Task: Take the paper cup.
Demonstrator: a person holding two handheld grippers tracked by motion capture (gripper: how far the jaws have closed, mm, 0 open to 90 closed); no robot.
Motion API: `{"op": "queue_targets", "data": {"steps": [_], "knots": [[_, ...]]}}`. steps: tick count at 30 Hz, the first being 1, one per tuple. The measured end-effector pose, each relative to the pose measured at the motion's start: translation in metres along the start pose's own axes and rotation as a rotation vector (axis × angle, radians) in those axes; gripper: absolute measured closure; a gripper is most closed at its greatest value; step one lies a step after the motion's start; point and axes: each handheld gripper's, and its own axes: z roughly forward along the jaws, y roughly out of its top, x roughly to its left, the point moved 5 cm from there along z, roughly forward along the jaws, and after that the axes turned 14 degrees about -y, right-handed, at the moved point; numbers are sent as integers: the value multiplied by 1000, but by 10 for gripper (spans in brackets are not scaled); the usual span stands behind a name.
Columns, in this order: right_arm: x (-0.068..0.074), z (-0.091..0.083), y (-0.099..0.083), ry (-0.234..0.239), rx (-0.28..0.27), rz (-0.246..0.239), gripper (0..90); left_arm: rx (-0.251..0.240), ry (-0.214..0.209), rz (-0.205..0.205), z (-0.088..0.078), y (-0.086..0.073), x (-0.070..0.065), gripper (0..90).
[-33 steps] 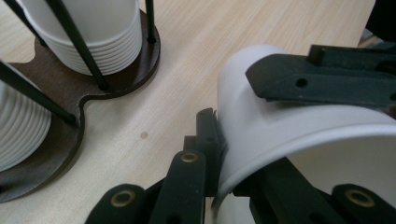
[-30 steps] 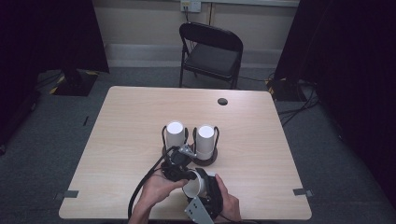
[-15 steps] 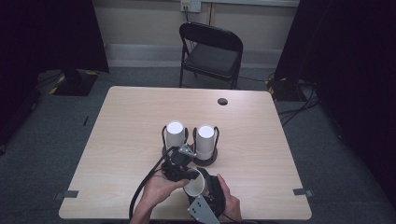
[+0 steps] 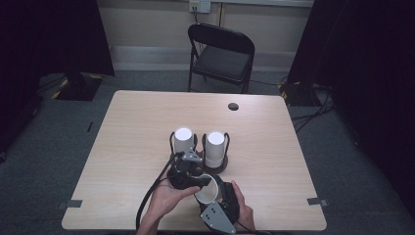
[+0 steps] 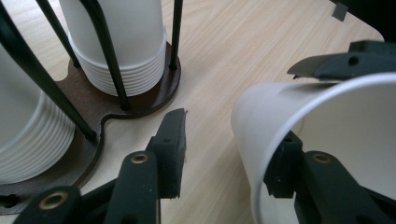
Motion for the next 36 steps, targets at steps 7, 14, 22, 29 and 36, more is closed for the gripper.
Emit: {"op": "queue_targets", "data": {"steps": [7, 14, 22, 29, 36], "knots": [[-4, 1, -2, -6, 16, 15, 233, -40, 72, 19, -3, 1, 1, 421], [-6, 3, -4, -7, 28, 34, 233, -79, 138, 39, -7, 0, 3, 280], [-14, 4, -9, -27, 59, 58, 234, -137, 178, 72, -7, 1, 1, 242], [-19, 5, -13, -24, 77, 108, 233, -218, 191, 122, -14, -1, 1, 220], [-21, 7, -18, 3, 107, 164, 233, -307, 194, 106, -26, -7, 5, 215]]}}
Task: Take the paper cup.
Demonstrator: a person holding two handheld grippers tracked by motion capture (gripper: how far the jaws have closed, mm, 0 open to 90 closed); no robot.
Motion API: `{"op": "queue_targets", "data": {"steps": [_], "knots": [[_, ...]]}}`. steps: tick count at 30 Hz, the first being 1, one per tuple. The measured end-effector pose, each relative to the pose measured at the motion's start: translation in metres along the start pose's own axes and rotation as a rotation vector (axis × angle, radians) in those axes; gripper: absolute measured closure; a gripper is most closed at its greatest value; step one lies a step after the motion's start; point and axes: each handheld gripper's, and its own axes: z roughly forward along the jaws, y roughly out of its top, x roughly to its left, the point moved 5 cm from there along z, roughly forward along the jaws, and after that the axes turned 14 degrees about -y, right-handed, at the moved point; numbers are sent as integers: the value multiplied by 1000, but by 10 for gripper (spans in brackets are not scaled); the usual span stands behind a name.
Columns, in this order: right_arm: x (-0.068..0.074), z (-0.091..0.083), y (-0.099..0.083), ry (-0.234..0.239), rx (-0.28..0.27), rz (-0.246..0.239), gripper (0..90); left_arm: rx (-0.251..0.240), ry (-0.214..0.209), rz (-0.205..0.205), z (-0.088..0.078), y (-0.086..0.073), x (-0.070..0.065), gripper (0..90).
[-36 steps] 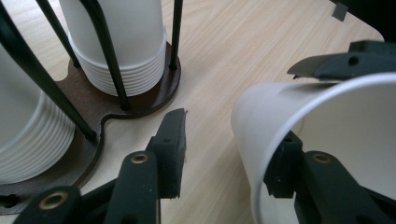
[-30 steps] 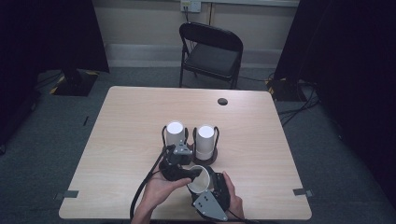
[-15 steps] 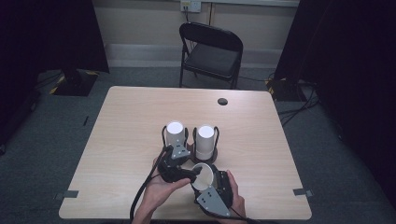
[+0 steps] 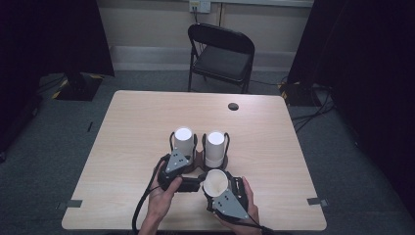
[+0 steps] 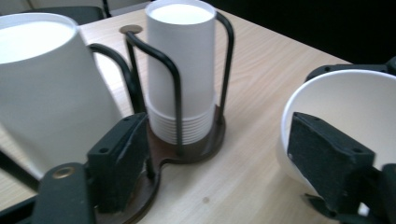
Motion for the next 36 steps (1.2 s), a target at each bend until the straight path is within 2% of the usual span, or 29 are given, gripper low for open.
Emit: {"op": "queue_targets", "data": {"steps": [3, 6, 10, 11, 13, 15, 17, 20, 22, 24, 27, 30, 32, 36], "knots": [[-3, 2, -2, 15, 17, 45, 233, -29, 0, -10, -4, -2, 4, 217], [-7, 3, -6, 33, 37, 97, 233, -45, 32, -1, -7, -5, 7, 223], [-13, 5, -10, 39, 53, 152, 233, -71, 42, 16, -10, -11, 9, 223], [-15, 5, -10, 45, 56, 168, 233, -76, 46, 6, -11, -14, 10, 222], [-18, 6, -11, 49, 61, 193, 233, -87, 53, 12, -12, -18, 13, 216], [-22, 7, -11, 50, 64, 210, 233, -92, 68, 9, -14, -24, 16, 204], [-25, 8, -11, 41, 65, 218, 233, -81, 62, -4, -15, -33, 20, 195], [-29, 10, -13, 29, 75, 235, 233, -106, 73, -9, -18, -46, 22, 182], [-31, 11, -15, 27, 81, 247, 233, -134, 107, -12, -19, -54, 23, 169], [-33, 12, -17, 31, 85, 268, 233, -179, 176, -27, -22, -59, 25, 153], [-39, 14, -20, 27, 93, 303, 233, -215, 243, -22, -26, -65, 28, 154], [-46, 16, -22, 14, 100, 326, 233, -230, 271, -25, -27, -71, 29, 155], [-51, 17, -23, 10, 97, 344, 233, -230, 306, -25, -27, -77, 31, 155], [-63, 18, -27, -8, 102, 396, 234, -247, 355, -55, -29, -87, 32, 154]]}}
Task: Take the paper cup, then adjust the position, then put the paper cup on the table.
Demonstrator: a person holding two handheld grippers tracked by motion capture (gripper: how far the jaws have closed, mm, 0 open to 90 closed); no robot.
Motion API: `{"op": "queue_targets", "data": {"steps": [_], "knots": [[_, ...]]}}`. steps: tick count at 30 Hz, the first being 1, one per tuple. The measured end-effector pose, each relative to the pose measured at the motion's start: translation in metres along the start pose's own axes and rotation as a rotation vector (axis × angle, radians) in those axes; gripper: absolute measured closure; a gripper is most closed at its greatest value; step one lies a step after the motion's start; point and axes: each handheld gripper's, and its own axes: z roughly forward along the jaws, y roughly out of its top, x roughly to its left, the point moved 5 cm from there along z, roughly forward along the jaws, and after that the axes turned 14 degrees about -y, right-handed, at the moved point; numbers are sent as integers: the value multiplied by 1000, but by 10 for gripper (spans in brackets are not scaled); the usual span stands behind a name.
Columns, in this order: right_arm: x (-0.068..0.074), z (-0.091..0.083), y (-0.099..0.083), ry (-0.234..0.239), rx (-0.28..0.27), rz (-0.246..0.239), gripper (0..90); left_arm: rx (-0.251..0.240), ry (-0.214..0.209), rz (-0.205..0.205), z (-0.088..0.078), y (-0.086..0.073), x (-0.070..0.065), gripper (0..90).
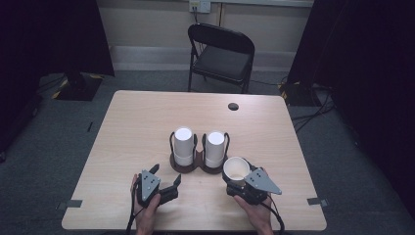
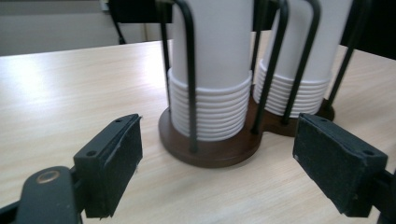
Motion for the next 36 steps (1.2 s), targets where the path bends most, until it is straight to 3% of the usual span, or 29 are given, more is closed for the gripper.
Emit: {"op": "queue_targets", "data": {"steps": [5, 8, 13, 18, 28, 36], "knots": [[-15, 4, 0, -19, 4, 49, 235, -26, 62, 6, -4, -3, 2, 155], [-24, 9, 0, -43, 5, 65, 235, -26, 53, -13, -3, -3, 3, 159], [-36, 17, 1, -73, 6, 78, 234, -39, 55, 0, -2, -5, 1, 158], [-51, 28, 3, -104, 18, 86, 234, -55, 133, 33, -3, -5, 0, 154], [-75, 53, 7, -159, 59, 57, 233, -86, 126, 50, -5, -5, -2, 155], [-93, 76, 0, -168, 80, 130, 231, -89, 125, 52, -5, -5, -3, 162]]}}
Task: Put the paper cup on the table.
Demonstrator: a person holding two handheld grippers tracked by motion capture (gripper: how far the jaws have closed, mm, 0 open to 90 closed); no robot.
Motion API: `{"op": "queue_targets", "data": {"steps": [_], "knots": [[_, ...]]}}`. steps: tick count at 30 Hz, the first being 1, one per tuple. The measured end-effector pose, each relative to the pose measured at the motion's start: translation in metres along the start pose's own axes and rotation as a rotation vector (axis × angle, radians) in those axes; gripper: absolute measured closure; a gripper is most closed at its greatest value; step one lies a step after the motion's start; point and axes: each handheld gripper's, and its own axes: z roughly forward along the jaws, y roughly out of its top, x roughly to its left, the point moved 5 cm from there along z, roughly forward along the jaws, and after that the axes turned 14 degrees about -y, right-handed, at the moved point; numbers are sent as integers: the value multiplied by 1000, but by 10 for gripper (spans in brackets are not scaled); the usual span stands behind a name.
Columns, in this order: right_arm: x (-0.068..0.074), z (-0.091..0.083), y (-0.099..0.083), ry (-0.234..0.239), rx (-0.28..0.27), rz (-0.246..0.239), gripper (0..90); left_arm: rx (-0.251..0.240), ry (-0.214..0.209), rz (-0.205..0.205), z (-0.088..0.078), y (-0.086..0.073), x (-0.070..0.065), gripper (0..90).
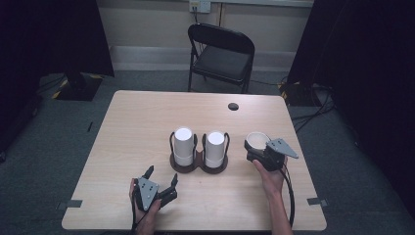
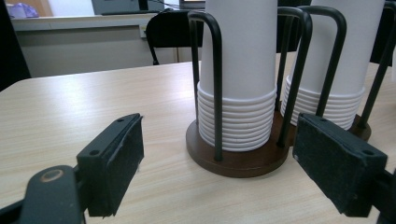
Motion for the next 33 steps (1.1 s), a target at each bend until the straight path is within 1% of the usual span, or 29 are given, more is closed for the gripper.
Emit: {"op": "queue_targets", "data": {"steps": [4, 8, 11, 13, 14, 17, 21, 24, 28, 33], "knots": [[-1, 9, 3, -9, -1, -9, 227, 6, -6, -2, 1, 0, 0, 162], [-2, 15, 9, -18, -1, -4, 225, 2, 9, -2, 1, 0, 0, 176], [-4, 22, 10, -25, -3, -3, 225, 5, 9, 0, 0, 0, 0, 175], [-4, 26, 10, -16, 1, -9, 227, 0, 13, -7, 0, 0, 1, 174], [-4, 27, 9, -24, -4, -7, 227, -3, 13, -10, 0, 0, 1, 174], [-6, 34, 4, -29, 12, 8, 226, -3, 14, -7, 0, 0, 1, 174], [-5, 43, -6, -34, 45, -13, 225, -2, 26, -5, 0, 0, 1, 178], [-4, 45, -7, -37, 45, -7, 223, -6, 32, 2, -1, 0, 0, 184], [-1, 48, -12, -35, 59, -33, 222, -16, 26, -6, -2, 0, 1, 185], [-1, 49, -16, -36, 70, -21, 219, -18, 27, -12, -2, 0, 1, 186]]}}
